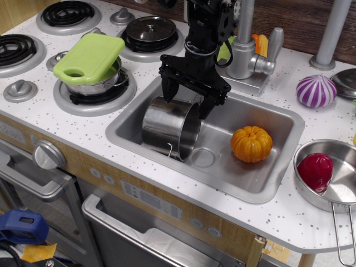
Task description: Flip pot upright in sink
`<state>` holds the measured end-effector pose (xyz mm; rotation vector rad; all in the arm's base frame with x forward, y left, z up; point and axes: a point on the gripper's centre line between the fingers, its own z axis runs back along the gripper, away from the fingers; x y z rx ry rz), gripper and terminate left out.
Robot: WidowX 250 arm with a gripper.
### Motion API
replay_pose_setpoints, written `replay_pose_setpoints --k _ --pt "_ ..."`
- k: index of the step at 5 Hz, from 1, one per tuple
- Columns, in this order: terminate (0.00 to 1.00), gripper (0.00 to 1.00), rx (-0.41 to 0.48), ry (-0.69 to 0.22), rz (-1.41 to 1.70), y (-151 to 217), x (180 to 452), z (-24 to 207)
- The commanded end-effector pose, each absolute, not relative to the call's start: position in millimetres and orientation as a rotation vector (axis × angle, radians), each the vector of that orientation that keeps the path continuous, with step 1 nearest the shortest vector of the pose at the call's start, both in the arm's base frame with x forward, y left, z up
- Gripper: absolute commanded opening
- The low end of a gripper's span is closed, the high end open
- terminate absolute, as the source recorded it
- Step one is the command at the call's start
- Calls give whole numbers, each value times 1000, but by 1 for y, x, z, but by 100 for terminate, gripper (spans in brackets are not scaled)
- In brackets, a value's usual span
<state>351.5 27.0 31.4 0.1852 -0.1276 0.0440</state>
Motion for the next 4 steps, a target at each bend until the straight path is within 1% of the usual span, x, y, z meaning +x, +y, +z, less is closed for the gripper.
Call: replay_pose_setpoints --k 1,2,3,4 --pt "0 100 185 -128 44 27 352 31" --pt "0 100 308 -109 8 23 354 31" --pt "0 100 535 -78 -48 14 354 23" --pt "0 100 610 -74 -82 18 353 19"
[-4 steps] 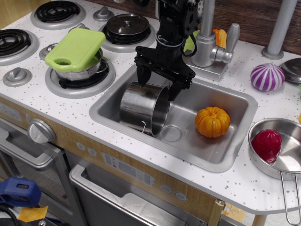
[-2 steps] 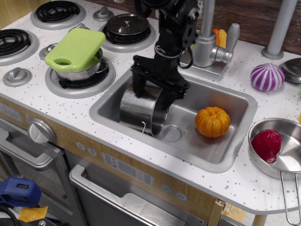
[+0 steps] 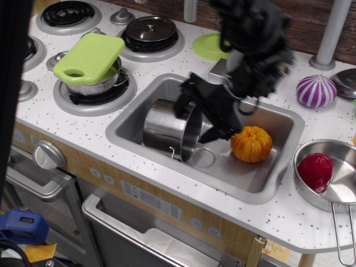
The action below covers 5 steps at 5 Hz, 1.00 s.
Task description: Flip pot upright in sink
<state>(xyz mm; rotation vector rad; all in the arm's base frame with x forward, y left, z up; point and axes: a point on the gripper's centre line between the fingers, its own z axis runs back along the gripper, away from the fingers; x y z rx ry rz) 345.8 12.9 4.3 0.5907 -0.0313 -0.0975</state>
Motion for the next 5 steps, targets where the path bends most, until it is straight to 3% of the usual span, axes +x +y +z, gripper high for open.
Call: replay_pose_setpoints --k 1,3,4,5 --pt "0 100 632 -86 -112 29 352 16" --pt "0 100 623 -99 -124 40 349 18" --pt "0 100 565 -123 -101 47 349 19" --pt "0 0 530 -148 -88 48 347 17"
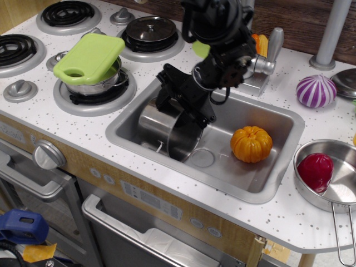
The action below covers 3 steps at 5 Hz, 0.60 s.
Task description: Flip pot upright in sink
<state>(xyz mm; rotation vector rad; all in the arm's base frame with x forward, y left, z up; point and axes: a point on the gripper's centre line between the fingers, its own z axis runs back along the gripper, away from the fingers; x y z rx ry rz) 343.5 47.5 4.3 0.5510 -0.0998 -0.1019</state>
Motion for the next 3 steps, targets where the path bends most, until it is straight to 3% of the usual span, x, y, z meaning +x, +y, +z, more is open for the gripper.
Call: replay_pose_setpoints --k 1,3 --pt "0 0 465 -196 -52 50 346 16" --pt "0 0 347 -204 1 48 347 18"
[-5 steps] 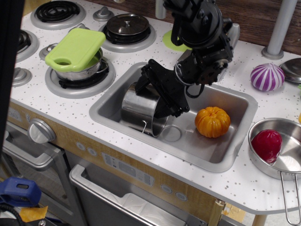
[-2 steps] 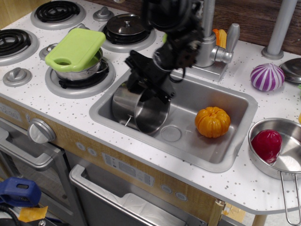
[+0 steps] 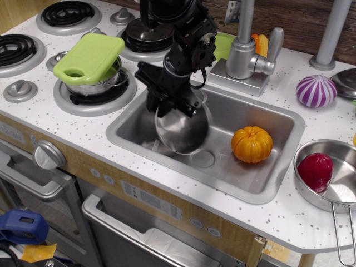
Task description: Flip pot upright in sink
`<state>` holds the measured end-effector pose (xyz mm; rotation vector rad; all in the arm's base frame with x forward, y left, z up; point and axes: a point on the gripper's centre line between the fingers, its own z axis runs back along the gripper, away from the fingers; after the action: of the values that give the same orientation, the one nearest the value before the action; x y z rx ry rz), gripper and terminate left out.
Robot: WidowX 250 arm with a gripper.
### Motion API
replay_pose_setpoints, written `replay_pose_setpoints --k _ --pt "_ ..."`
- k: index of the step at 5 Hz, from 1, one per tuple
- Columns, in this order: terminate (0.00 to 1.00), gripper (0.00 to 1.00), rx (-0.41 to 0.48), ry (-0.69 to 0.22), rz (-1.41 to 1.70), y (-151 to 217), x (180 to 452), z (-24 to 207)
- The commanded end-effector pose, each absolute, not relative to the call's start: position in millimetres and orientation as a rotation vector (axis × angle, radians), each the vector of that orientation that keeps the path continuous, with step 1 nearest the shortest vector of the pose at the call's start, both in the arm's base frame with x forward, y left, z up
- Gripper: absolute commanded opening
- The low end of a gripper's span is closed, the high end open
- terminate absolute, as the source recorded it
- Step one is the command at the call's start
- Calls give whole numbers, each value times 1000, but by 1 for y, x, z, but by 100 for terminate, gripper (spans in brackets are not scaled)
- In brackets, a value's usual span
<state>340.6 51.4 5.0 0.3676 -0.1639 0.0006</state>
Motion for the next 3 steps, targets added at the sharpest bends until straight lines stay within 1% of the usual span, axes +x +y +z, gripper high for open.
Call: replay_pose_setpoints --k 1,2,3 --pt "0 0 282 -199 22 48 349 21" --pt "0 100 258 -198 16 52 348 19" --pt "0 100 247 -207 -1 57 346 16"
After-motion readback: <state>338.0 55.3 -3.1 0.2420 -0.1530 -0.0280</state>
